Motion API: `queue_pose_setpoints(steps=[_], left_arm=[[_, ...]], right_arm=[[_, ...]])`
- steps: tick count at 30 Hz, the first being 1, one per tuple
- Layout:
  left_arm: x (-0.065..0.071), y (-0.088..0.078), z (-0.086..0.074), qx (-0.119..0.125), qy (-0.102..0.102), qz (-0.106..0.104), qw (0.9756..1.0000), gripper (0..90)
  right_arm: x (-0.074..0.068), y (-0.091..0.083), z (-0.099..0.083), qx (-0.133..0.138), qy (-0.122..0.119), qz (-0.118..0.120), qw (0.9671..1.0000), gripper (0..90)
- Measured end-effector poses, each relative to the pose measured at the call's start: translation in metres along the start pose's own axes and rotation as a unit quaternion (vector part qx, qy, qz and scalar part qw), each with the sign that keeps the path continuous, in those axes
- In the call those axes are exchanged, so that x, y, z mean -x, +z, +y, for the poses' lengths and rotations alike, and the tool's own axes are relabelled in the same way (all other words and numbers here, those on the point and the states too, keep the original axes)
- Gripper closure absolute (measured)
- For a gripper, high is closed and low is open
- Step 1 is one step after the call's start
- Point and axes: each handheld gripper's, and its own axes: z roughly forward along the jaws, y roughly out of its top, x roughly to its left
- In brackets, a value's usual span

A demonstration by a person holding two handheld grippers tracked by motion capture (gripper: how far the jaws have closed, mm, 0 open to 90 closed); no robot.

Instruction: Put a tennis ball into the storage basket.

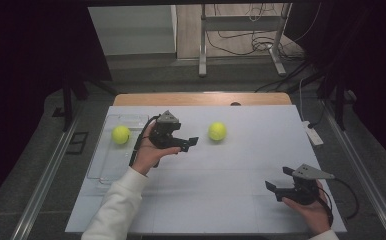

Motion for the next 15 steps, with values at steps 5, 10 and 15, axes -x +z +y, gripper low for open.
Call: queue_pose_setpoints(steps=[5, 10, 15], left_arm=[[0.000, 0.005, 0.000, -0.006, 0.000, 0.001, 1.0000, 12.6], [-0.001, 0.013, 0.001, -0.011, -0.008, -0.001, 0.9999, 12.6], [-0.001, 0.021, 0.001, -0.020, -0.009, -0.002, 0.9998, 12.6]], right_arm=[[0.000, 0.000, 0.000, 0.000, 0.001, 0.001, 1.0000, 12.3], [-0.001, 0.000, 0.001, 0.000, 0.000, 0.001, 1.0000, 12.3], [-0.001, 0.000, 0.001, 0.001, -0.001, 0.002, 1.0000, 12.3]])
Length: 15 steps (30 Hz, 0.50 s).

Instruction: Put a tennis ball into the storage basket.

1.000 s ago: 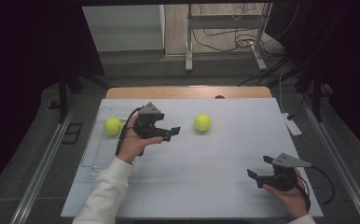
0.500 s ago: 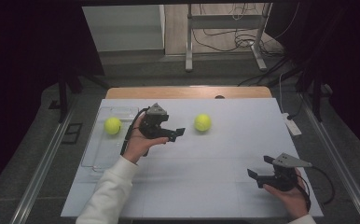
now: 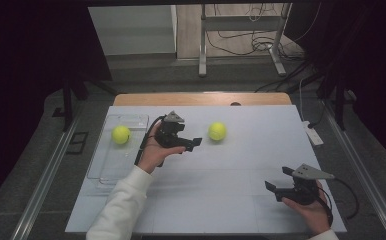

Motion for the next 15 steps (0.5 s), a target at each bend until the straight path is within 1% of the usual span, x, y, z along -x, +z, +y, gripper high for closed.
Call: queue_pose_setpoints(steps=[6, 9, 15], left_arm=[[-0.003, 0.013, 0.001, -0.013, -0.008, 0.004, 0.9999, 12.6], [-0.003, 0.017, 0.002, -0.018, -0.012, 0.001, 0.9998, 12.7], [-0.002, 0.023, 0.006, -0.023, -0.009, 0.000, 0.9997, 12.7]], right_arm=[[0.000, 0.000, 0.000, 0.001, 0.002, 0.002, 1.0000, 12.3], [0.001, 0.000, 0.000, 0.003, 0.003, 0.002, 1.0000, 12.3], [0.001, 0.000, 0.000, 0.003, 0.004, 0.004, 1.0000, 12.4]])
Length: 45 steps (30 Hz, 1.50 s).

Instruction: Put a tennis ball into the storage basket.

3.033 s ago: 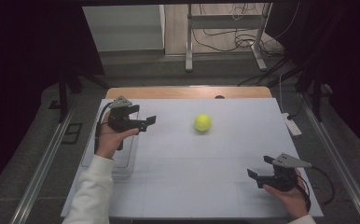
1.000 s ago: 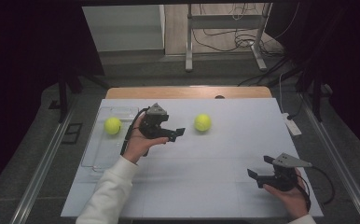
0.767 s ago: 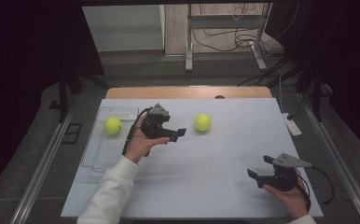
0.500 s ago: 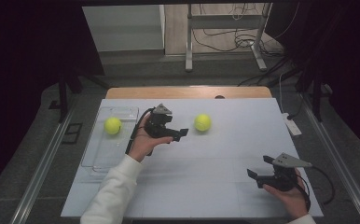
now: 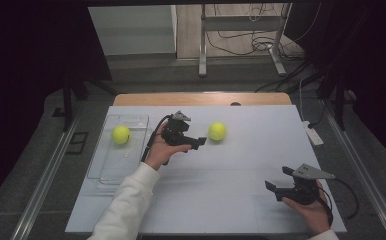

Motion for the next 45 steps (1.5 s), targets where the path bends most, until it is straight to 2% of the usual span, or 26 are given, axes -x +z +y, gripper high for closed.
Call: queue_pose_setpoints(steps=[11, 45], left_arm=[[0.007, 0.017, 0.006, -0.011, 0.006, -0.006, 0.9999, 12.7], [0.005, 0.047, 0.024, -0.028, -0.001, -0.003, 0.9996, 13.2]], right_arm=[[0.000, 0.000, 0.000, -0.001, 0.001, 0.000, 1.0000, 12.4], [0.002, -0.001, -0.002, -0.001, 0.008, -0.001, 1.0000, 12.5]])
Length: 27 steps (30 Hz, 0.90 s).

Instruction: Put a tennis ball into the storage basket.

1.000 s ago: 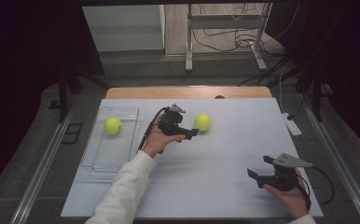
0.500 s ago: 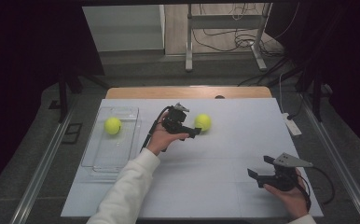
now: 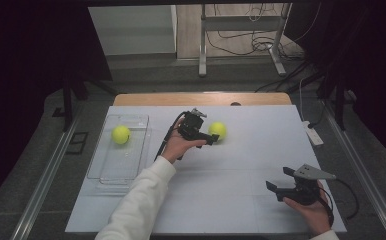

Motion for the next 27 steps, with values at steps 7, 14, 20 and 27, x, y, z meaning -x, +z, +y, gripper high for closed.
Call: queue_pose_setpoints(steps=[7, 14, 20, 27], left_arm=[[-0.005, 0.007, 0.004, -0.005, -0.010, -0.002, 0.9999, 13.3], [-0.009, 0.014, 0.005, -0.008, -0.019, -0.002, 0.9998, 13.3], [-0.011, 0.018, 0.005, -0.010, -0.019, -0.002, 0.9998, 13.3], [-0.011, 0.024, 0.009, -0.011, -0.020, -0.001, 0.9997, 13.3]], right_arm=[[0.000, 0.000, 0.000, 0.000, 0.000, 0.001, 1.0000, 12.5], [0.001, 0.000, 0.000, 0.000, 0.000, -0.001, 1.0000, 12.5], [0.001, -0.001, 0.000, 0.001, 0.000, -0.001, 1.0000, 12.5], [0.001, 0.000, 0.000, 0.000, 0.000, -0.002, 1.0000, 12.5]])
